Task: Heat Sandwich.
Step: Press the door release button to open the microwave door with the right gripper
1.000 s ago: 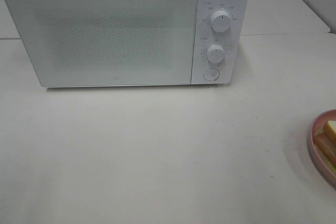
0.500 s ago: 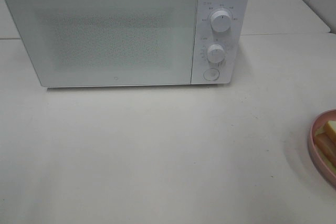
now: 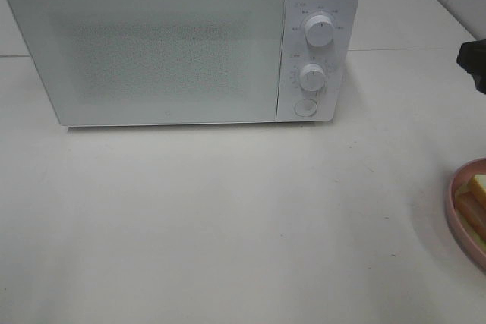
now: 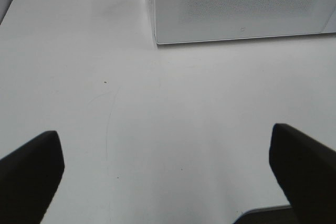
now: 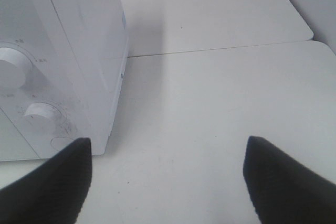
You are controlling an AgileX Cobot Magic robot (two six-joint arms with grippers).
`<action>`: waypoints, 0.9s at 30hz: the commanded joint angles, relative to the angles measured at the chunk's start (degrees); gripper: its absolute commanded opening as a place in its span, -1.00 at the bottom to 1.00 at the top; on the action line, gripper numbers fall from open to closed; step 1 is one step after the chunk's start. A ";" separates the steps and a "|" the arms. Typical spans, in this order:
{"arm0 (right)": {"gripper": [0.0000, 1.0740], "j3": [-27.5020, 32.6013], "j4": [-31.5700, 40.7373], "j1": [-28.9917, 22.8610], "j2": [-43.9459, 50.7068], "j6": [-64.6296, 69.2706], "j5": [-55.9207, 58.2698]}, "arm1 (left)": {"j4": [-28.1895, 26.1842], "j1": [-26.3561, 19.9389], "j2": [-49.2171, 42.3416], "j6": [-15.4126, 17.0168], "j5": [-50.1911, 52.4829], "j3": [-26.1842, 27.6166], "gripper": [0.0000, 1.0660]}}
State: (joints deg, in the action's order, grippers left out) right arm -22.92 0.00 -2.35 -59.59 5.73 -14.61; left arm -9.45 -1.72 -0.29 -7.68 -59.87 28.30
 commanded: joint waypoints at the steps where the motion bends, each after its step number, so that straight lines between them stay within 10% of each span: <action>1: 0.42 2.52 3.15 0.17 -2.29 -3.27 -7.79 | -0.34 -0.17 -1.15 0.29 0.40 -0.11 0.88; 16: 0.42 4.58 31.97 -18.85 -14.78 -22.92 -26.64 | -0.34 -0.17 -1.15 0.29 0.40 -0.11 0.88; 27: 0.42 4.58 40.16 -33.98 -23.72 -23.26 -37.53 | -0.34 -0.17 -1.15 0.29 0.40 -0.11 0.88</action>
State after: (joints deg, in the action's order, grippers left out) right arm -18.39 37.76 -33.69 -81.65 -16.67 -49.05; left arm -9.45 -1.72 -0.29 -7.68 -59.87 28.30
